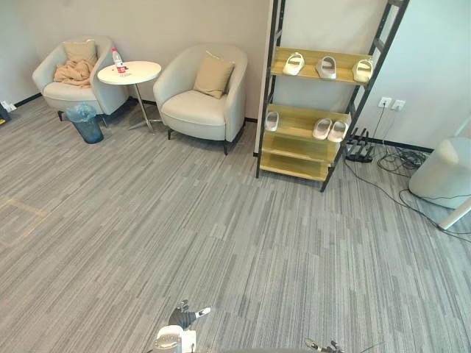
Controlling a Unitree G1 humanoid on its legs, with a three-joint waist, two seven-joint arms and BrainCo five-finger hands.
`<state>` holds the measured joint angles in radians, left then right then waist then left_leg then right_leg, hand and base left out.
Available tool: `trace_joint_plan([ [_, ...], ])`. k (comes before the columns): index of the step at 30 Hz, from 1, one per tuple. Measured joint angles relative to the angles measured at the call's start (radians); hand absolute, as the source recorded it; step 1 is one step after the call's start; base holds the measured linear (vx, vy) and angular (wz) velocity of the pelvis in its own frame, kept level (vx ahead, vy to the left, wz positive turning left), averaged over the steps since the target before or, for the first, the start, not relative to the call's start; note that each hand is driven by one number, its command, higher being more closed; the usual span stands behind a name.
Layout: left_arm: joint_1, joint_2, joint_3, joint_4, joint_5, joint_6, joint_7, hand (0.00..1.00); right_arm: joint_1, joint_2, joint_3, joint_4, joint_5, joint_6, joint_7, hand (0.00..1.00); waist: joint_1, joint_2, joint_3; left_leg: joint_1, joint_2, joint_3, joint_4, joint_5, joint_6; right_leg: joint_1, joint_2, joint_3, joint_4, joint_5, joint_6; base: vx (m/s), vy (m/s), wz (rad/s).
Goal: Pick up cushions and gather them together orderly.
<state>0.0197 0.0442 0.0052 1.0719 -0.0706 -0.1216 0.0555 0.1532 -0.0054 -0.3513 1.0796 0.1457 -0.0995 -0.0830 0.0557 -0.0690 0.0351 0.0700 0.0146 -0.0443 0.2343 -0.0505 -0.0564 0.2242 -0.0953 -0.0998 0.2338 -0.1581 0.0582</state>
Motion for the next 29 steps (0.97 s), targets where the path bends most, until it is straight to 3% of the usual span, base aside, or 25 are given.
trace_joint_plan([
  [9,-0.01,-0.006,-0.004,0.0,0.009,0.0,-0.001,0.0,-0.003,0.0,0.003,-0.001,-0.026,0.0,0.001,0.0,-0.001,0.001,0.003,-0.001,0.007,-0.003,-0.031,0.066,-0.003,-0.013,0.007,-0.005,-0.009,0.042,-0.001,0.06,-0.011,-0.02],
  [17,-0.019,-0.029,-0.004,0.0,0.01,0.0,-0.001,0.0,-0.008,-0.004,0.003,-0.006,-0.027,0.0,0.0,0.0,-0.004,0.011,0.018,-0.003,0.008,-0.012,-0.031,0.066,-0.003,-0.012,0.007,-0.01,-0.009,0.042,-0.001,0.05,0.001,0.02],
  [26,-0.038,-0.044,-0.003,-0.021,0.009,0.001,-0.002,0.0,-0.029,-0.001,0.026,-0.049,-0.026,0.0,0.0,0.0,-0.008,0.023,0.086,-0.034,0.008,-0.013,0.005,0.063,-0.002,-0.016,0.007,-0.035,0.009,0.041,-0.001,-0.03,0.01,0.07],
  [29,-0.044,-0.061,-0.003,-0.04,0.009,0.001,-0.003,0.0,-0.032,-0.005,0.053,-0.08,-0.026,0.0,-0.001,0.0,-0.009,0.041,0.114,-0.047,0.014,-0.011,0.042,0.024,0.01,-0.016,0.014,-0.041,0.017,0.024,0.01,-0.13,0.031,0.14],
])
